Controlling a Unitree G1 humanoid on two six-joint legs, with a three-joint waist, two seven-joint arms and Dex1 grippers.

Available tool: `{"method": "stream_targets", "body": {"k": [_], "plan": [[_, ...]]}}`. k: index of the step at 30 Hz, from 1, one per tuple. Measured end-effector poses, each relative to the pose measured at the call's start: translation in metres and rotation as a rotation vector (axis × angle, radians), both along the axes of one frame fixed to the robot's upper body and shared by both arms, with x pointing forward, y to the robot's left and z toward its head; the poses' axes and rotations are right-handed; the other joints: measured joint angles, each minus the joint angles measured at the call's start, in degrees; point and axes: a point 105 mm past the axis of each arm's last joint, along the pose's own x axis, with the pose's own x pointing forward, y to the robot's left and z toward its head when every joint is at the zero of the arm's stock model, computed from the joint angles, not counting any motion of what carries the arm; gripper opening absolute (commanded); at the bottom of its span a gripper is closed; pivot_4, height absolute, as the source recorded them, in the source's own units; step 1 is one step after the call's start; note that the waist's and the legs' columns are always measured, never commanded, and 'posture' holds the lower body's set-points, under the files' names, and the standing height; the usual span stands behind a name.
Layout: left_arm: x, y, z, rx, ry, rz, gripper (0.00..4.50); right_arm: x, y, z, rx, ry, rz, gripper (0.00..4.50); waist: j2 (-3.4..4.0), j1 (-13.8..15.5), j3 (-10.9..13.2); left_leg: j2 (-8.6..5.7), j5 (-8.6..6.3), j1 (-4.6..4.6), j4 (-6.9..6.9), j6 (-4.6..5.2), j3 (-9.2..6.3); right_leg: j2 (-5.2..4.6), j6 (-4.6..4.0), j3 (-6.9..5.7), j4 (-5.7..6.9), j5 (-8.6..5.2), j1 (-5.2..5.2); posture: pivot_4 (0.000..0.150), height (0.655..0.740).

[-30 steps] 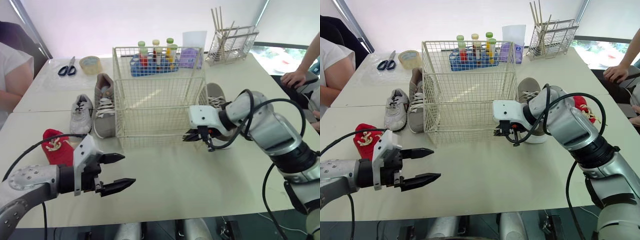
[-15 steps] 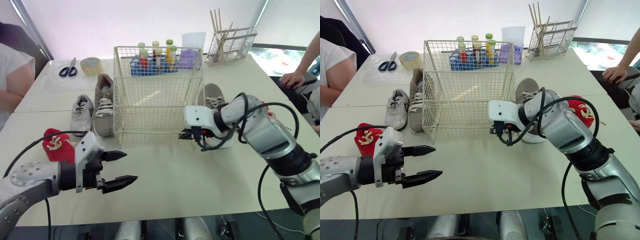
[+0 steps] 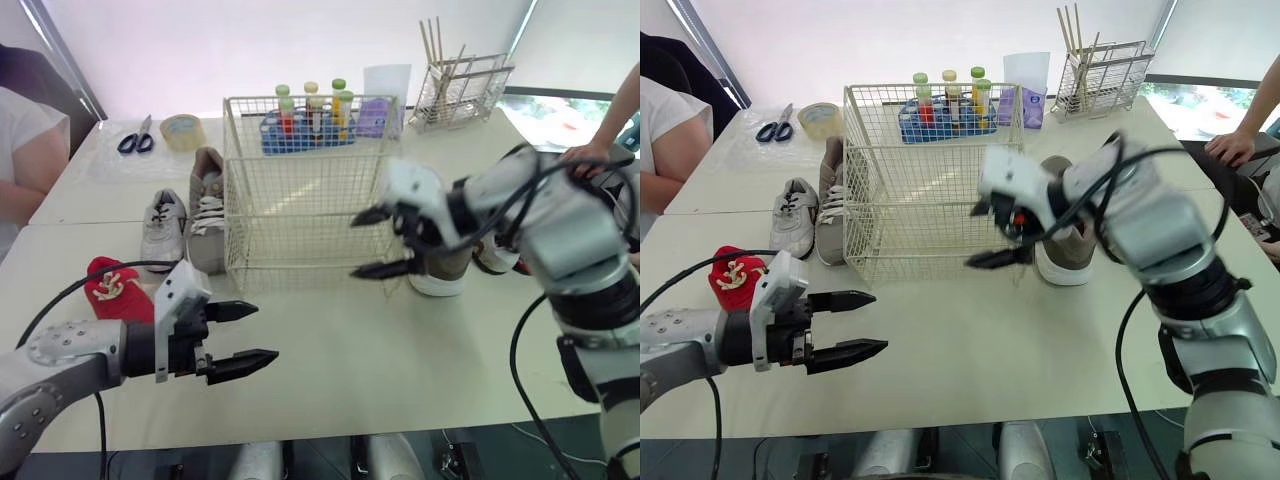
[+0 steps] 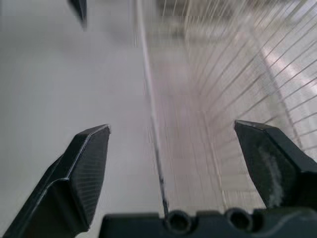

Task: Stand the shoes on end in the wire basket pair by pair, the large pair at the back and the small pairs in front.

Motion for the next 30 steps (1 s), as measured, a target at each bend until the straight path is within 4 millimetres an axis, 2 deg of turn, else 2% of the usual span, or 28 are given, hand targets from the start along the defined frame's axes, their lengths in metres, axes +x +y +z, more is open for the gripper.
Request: {"method": "stream_targets", "body": {"k": [2, 4, 5, 8, 11, 14, 17, 20, 25, 28, 30], "plan": [[0.003, -0.003, 0.007, -0.047, -0.009, -0.012, 4.5, -0.003, -0.011, 0.031, 0.116, 0.011, -0.024, 4.43, -0.03, 0.29, -0.02, -0.01, 0.0, -0.01, 0.0, 0.0, -0.05, -0.01, 0.0, 0.0, -0.04, 0.0, 0.03, 0.15, 0.74], [0.004, -0.007, 0.014, -0.098, -0.007, -0.027, 4.5, 0.0, -0.032, 0.045, 0.167, 0.01, -0.093, 4.43, -0.1, 0.63, -0.06, -0.06, -0.01, -0.03, 0.0, 0.01, -0.06, -0.07, -0.01, 0.01, -0.12, 0.0, 0.08, 0.15, 0.74], [0.003, -0.01, 0.017, -0.132, -0.002, -0.038, 4.5, 0.005, -0.046, 0.043, 0.158, 0.004, -0.143, 4.43, -0.11, 0.72, -0.06, -0.11, -0.01, -0.03, 0.0, 0.02, -0.04, -0.13, -0.01, 0.05, -0.14, 0.0, 0.08, 0.15, 0.74], [-0.004, -0.018, 0.023, -0.206, 0.041, -0.083, 4.5, 0.015, -0.087, 0.019, 0.061, 0.009, -0.265, 4.43, -0.12, 0.97, -0.06, -0.15, -0.03, -0.06, 0.0, 0.06, 0.08, -0.16, 0.0, 0.15, -0.19, 0.0, 0.06, 0.15, 0.74], [-0.012, -0.023, 0.025, -0.215, 0.068, -0.121, 4.5, 0.015, -0.107, 0.0, -0.098, -0.015, -0.262, 4.43, -0.02, 0.63, 0.0, -0.09, -0.03, -0.05, -0.01, 0.07, 0.19, -0.08, 0.03, 0.25, -0.06, 0.0, -0.08, 0.15, 0.74], [-0.019, -0.026, 0.022, -0.132, 0.063, -0.148, 4.5, 0.02, -0.134, -0.007, -0.257, -0.064, -0.28, 4.43, -0.02, -0.09, 0.0, -0.09, -0.01, 0.07, -0.02, 0.07, 0.26, 0.02, 0.02, 0.29, 0.01, -0.01, -0.05, 0.15, 0.74], [-0.02, -0.028, 0.017, -0.061, 0.046, -0.16, 4.5, 0.027, -0.142, -0.02, -0.349, -0.055, -0.251, 4.43, -0.05, -0.49, 0.01, -0.07, -0.01, 0.49, -0.13, 0.07, 0.56, 0.17, -0.03, 0.52, 0.02, -0.04, 0.15, 0.15, 0.74], [-0.019, -0.028, 0.015, -0.058, 0.039, -0.138, 4.5, 0.031, -0.141, -0.036, -0.36, 0.0, -0.233, 4.43, -0.05, -0.46, 0.02, 0.07, -0.01, 0.62, -0.16, 0.07, 0.7, 0.24, -0.13, 0.62, 0.05, -0.1, 0.2, 0.15, 0.74], [-0.023, -0.021, -0.004, -0.073, 0.102, -0.036, 4.5, 0.037, -0.141, -0.046, -0.081, 0.095, -0.441, 4.43, -0.14, 0.42, 0.02, 0.27, -0.02, 0.57, -0.16, 0.06, 0.85, 0.16, 0.0, 0.71, 0.02, -0.02, 0.18, 0.15, 0.74], [-0.021, -0.019, -0.006, -0.107, 0.109, 0.007, 4.5, 0.022, -0.145, -0.056, 0.128, 0.125, -0.551, 4.43, -0.14, 1.82, 0.03, 0.21, -0.03, 0.51, -0.14, 0.07, 0.87, 0.07, -0.06, 0.72, -0.01, -0.05, 0.18, 0.15, 0.74], [-0.019, -0.02, -0.004, -0.117, 0.105, 0.0, 4.5, 0.004, -0.151, -0.059, 0.177, 0.142, -0.605, 4.43, -0.05, 2.52, 0.02, 0.1, -0.05, 0.53, -0.12, 0.12, 0.92, 0.01, -0.18, 0.71, -0.01, -0.12, 0.19, 0.15, 0.74]]}}
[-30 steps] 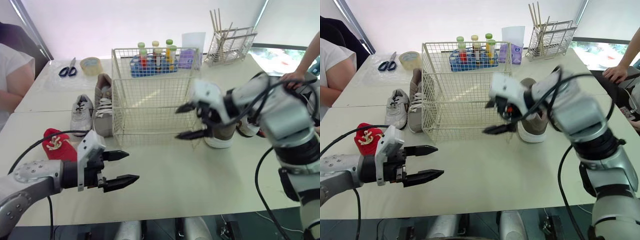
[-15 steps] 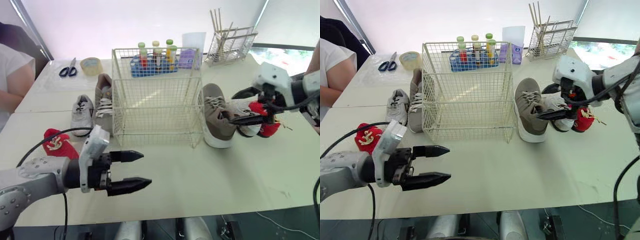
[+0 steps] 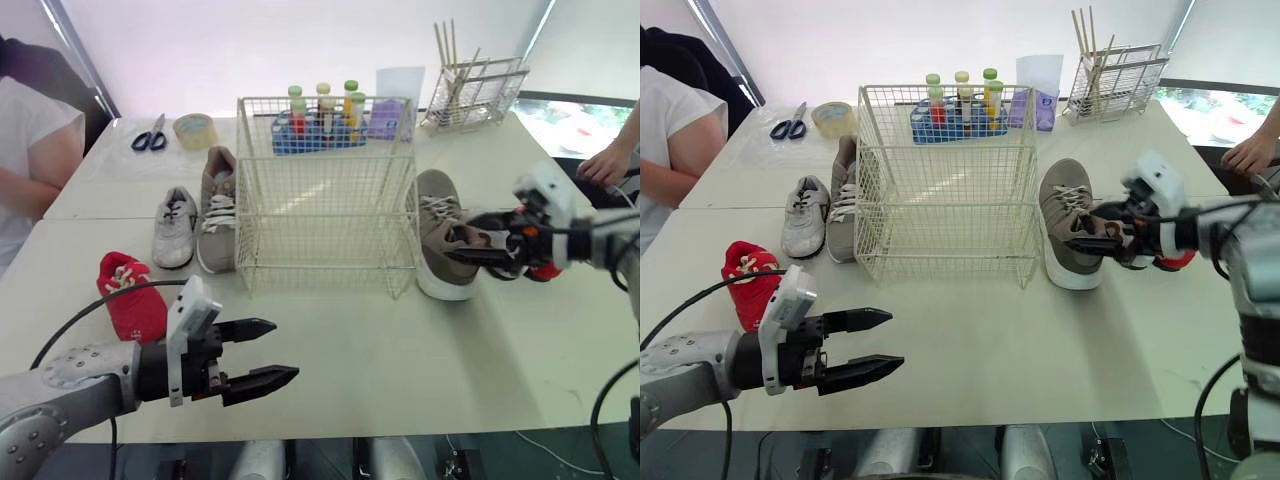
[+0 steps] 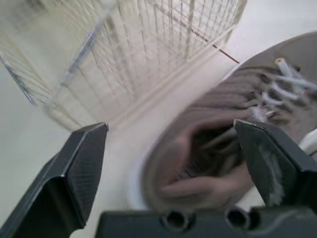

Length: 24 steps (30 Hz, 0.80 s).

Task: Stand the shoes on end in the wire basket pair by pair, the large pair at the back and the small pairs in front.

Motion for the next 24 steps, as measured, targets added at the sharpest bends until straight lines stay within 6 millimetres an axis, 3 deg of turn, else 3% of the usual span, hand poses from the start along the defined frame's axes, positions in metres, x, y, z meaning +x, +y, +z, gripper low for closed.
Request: {"method": "stream_targets", "body": {"k": [4, 11, 15, 24], "plan": [[0.013, -0.003, 0.007, -0.024, -0.019, -0.042, 4.5, -0.02, -0.001, -0.007, 0.107, -0.083, -0.161, 4.43, -0.27, 0.23, -0.15, 0.03, -0.01, 0.16, 0.05, 0.02, 0.04, 0.12, -0.02, 0.02, -0.04, -0.01, 0.16, 0.15, 0.74], [0.027, -0.007, 0.006, -0.027, -0.017, -0.103, 4.5, -0.032, 0.003, -0.036, 0.322, -0.189, -0.482, 4.43, -0.26, -1.33, -0.16, 0.05, -0.01, 0.15, 0.0, 0.03, 0.14, 0.17, 0.03, 0.19, 0.03, 0.01, 0.05, 0.15, 0.74], [0.028, -0.008, 0.005, -0.025, -0.015, -0.117, 4.5, -0.025, 0.008, -0.042, 0.36, -0.237, -0.582, 4.43, -0.25, -2.4, -0.15, 0.06, 0.0, 0.15, 0.0, 0.03, 0.18, 0.17, 0.01, 0.29, 0.04, 0.0, 0.01, 0.15, 0.74], [0.025, -0.007, -0.001, -0.01, -0.009, -0.097, 4.5, -0.005, 0.018, -0.053, 0.374, -0.258, -0.575, 4.43, -0.25, -2.65, -0.15, 0.09, -0.01, 0.16, -0.02, 0.04, 0.18, 0.18, 0.03, 0.3, 0.03, 0.01, 0.0, 0.15, 0.74]]}}
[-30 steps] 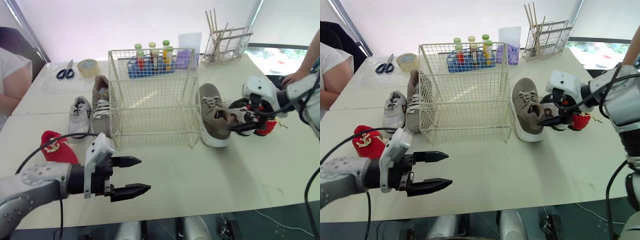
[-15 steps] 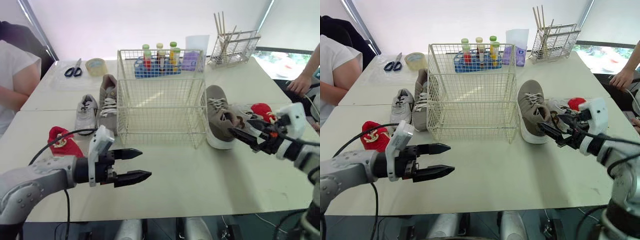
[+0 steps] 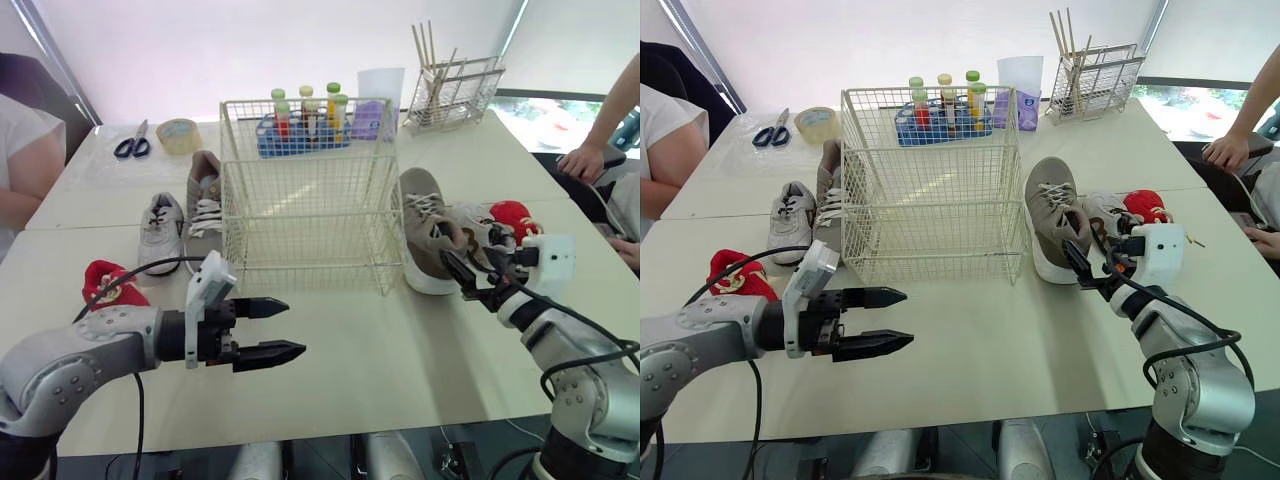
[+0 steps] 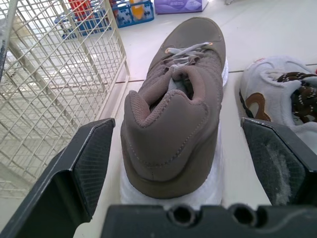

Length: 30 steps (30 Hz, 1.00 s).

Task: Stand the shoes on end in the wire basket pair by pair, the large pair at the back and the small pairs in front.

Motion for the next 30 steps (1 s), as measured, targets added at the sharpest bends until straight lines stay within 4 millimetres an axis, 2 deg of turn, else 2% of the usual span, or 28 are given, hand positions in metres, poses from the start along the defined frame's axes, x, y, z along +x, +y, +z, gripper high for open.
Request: {"method": "stream_targets", "body": {"k": [9, 12, 18, 20, 26, 28, 30], "plan": [[-0.003, -0.001, -0.002, 0.012, -0.005, 0.017, 4.5, 0.018, 0.014, -0.011, 0.004, 0.011, 0.011, 4.43, 0.0, -0.06, 0.0, 0.03, 0.0, 0.0, 0.0, 0.0, 0.0, 0.03, -0.02, 0.0, 0.0, -0.01, -0.01, 0.15, 0.74], [-0.001, -0.001, -0.003, 0.01, -0.01, 0.029, 4.5, 0.024, 0.013, -0.015, 0.016, 0.007, -0.01, 3.61, 0.0, -0.11, 0.0, 0.08, 0.0, 0.0, 0.0, 0.0, 0.01, 0.08, -0.02, 0.0, 0.0, -0.01, -0.01, 0.15, 0.74], [0.001, -0.002, -0.005, 0.01, -0.018, 0.044, 4.5, 0.03, 0.015, -0.017, -0.033, -0.005, -0.019, 0.94, -0.09, -0.16, -0.05, 0.21, 0.0, 0.06, 0.01, 0.0, 0.09, 0.29, -0.05, 0.2, -0.02, -0.02, -0.01, 0.15, 0.74], [0.001, -0.003, -0.006, 0.009, -0.016, 0.043, 4.5, 0.03, 0.013, -0.019, -0.055, 0.004, -0.025, 0.37, -0.23, -0.17, -0.14, 0.29, 0.0, 0.09, 0.01, 0.0, 0.13, 0.39, -0.06, 0.35, -0.02, -0.02, -0.01, 0.15, 0.74], [0.003, -0.005, -0.005, 0.002, -0.032, 0.049, 4.5, 0.031, 0.006, -0.016, -0.087, -0.012, -0.036, 0.27, -0.42, 0.02, -0.25, 0.41, 0.0, 0.09, 0.01, -0.01, 0.21, 0.55, -0.11, 0.54, -0.06, -0.01, -0.05, 0.15, 0.74], [0.004, -0.006, -0.003, 0.0, -0.04, 0.046, 4.5, 0.035, -0.001, -0.009, -0.106, -0.022, -0.034, 0.27, -0.37, 0.04, -0.21, 0.41, 0.0, 0.05, 0.01, 0.0, 0.28, 0.56, -0.11, 0.6, -0.05, 0.0, -0.13, 0.15, 0.74], [0.004, -0.005, -0.003, -0.004, -0.034, 0.04, 4.5, 0.039, -0.014, 0.012, -0.148, -0.062, -0.032, 0.27, -0.13, 0.07, -0.01, 0.4, 0.0, -0.02, 0.01, 0.0, 0.36, 0.57, -0.1, 0.66, -0.04, 0.0, -0.26, 0.15, 0.74]]}}
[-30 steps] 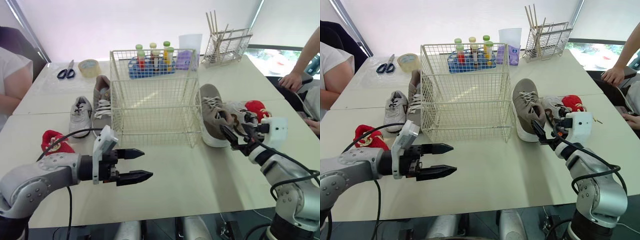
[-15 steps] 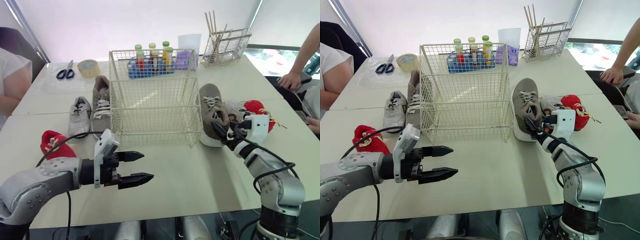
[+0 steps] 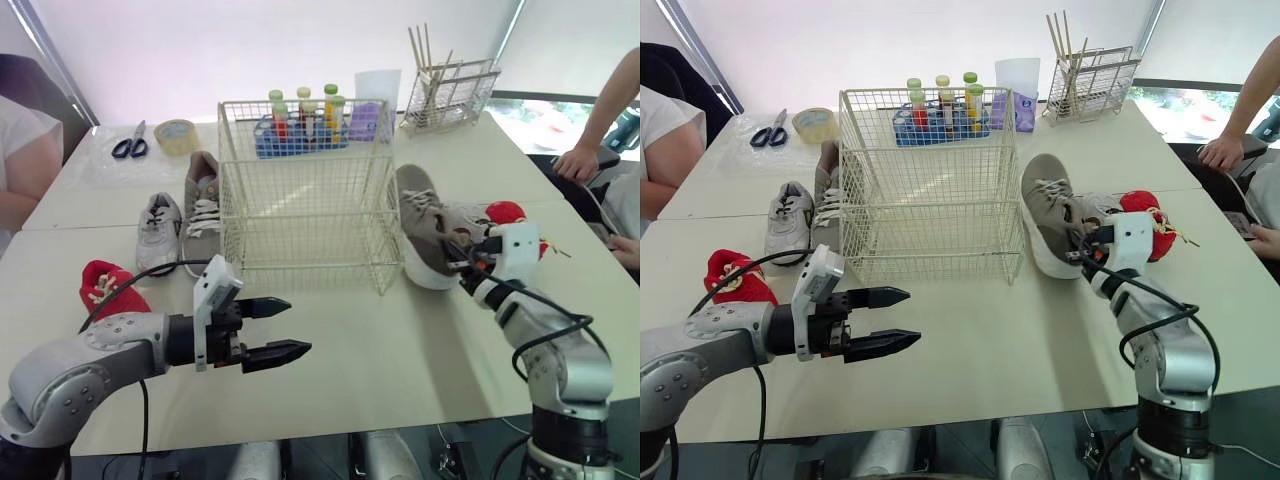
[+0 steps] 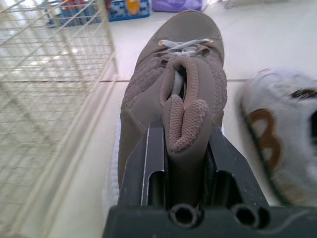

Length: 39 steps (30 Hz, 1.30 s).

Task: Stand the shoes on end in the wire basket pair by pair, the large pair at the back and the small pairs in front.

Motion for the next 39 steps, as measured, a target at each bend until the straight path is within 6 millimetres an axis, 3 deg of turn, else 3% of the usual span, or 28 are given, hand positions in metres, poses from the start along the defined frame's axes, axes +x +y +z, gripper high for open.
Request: {"method": "stream_targets", "body": {"k": [6, 11, 14, 18, 20, 25, 28, 31, 34, 37, 39], "plan": [[0.002, -0.001, 0.004, -0.02, 0.015, -0.044, 4.5, -0.005, -0.023, 0.096, -0.076, -0.242, 0.013, 0.27, 0.16, 0.03, 0.14, 0.15, -0.04, 0.0, -0.07, 0.07, 0.02, 0.24, 0.2, 0.06, -0.01, 0.1, -0.06, 0.15, 0.74], [0.005, -0.001, 0.013, -0.063, 0.032, -0.057, 4.5, -0.013, -0.023, 0.147, -0.176, -0.307, 0.149, 0.27, 0.31, -0.12, 0.27, 0.15, -0.04, 0.0, -0.08, 0.08, 0.11, 0.21, 0.15, 0.17, -0.02, 0.08, -0.12, 0.15, 0.74], [0.006, 0.01, 0.025, -0.093, 0.048, -0.031, 4.5, -0.027, -0.015, 0.201, -0.3, -0.358, 0.345, 0.27, 0.24, -0.31, 0.42, 0.22, -0.1, 0.0, -0.09, 0.17, 0.21, 0.23, 0.02, 0.24, -0.04, 0.0, -0.2, 0.15, 0.74], [0.0, 0.029, 0.033, -0.084, 0.07, 0.027, 4.5, -0.053, 0.011, 0.242, -0.361, -0.426, 0.617, 0.27, 0.13, -0.51, 0.43, 0.32, -0.23, 0.06, -0.18, 0.39, 0.2, 0.25, 0.02, 0.26, -0.08, 0.01, -0.2, 0.15, 0.74], [-0.005, 0.039, 0.029, -0.078, 0.108, 0.076, 4.5, -0.058, 0.027, 0.237, -0.386, -0.38, 0.777, 0.27, 0.05, -0.58, 0.45, 0.35, -0.26, 0.07, -0.18, 0.42, 0.21, 0.2, 0.02, 0.26, -0.08, 0.01, -0.19, 0.15, 0.74], [-0.021, 0.059, 0.036, -0.103, 0.151, 0.167, 4.5, -0.052, 0.058, 0.198, -0.433, -0.187, 1.089, 0.27, -0.01, -0.13, 0.56, 0.3, -0.26, -0.02, -0.09, 0.4, 0.24, 0.01, -0.03, 0.27, -0.11, -0.01, -0.22, 0.15, 0.74], [-0.034, 0.069, 0.041, -0.103, 0.183, 0.198, 4.5, -0.064, 0.072, 0.19, -0.487, -0.138, 1.271, 0.27, -0.03, 0.11, 0.58, 0.29, -0.27, -0.06, -0.1, 0.38, 0.23, -0.03, -0.04, 0.24, -0.2, -0.01, -0.23, 0.15, 0.74], [-0.053, 0.077, 0.045, -0.116, 0.237, 0.2, 4.5, -0.073, 0.081, 0.199, -0.54, -0.173, 1.393, 0.27, -0.02, -0.15, 0.6, 0.29, -0.28, -0.08, -0.12, 0.36, 0.27, -0.08, -0.05, 0.24, -0.38, 0.0, -0.23, 0.15, 0.74], [-0.066, 0.089, 0.043, -0.103, 0.259, 0.24, 4.5, -0.067, 0.076, 0.221, -0.586, -0.28, 1.356, 0.27, -0.01, -0.23, 0.61, 0.28, -0.27, -0.06, -0.14, 0.34, 0.35, -0.07, -0.13, 0.22, -0.54, 0.04, -0.18, 0.15, 0.74], [-0.057, 0.109, 0.056, -0.154, 0.194, 0.331, 4.5, -0.067, 0.076, 0.22, -0.628, -0.268, 1.362, 0.27, -0.02, 0.13, 0.61, 0.29, -0.27, -0.07, -0.17, 0.32, 0.3, -0.07, -0.19, 0.18, -0.62, 0.07, -0.17, 0.15, 0.74], [-0.047, 0.129, 0.077, -0.189, 0.114, 0.389, 4.5, -0.074, 0.083, 0.205, -0.696, -0.2, 1.424, 0.27, -0.01, 0.05, 0.61, 0.31, -0.27, -0.08, -0.21, 0.32, 0.31, -0.08, -0.19, 0.17, -0.66, 0.07, -0.2, 0.15, 0.74]]}}
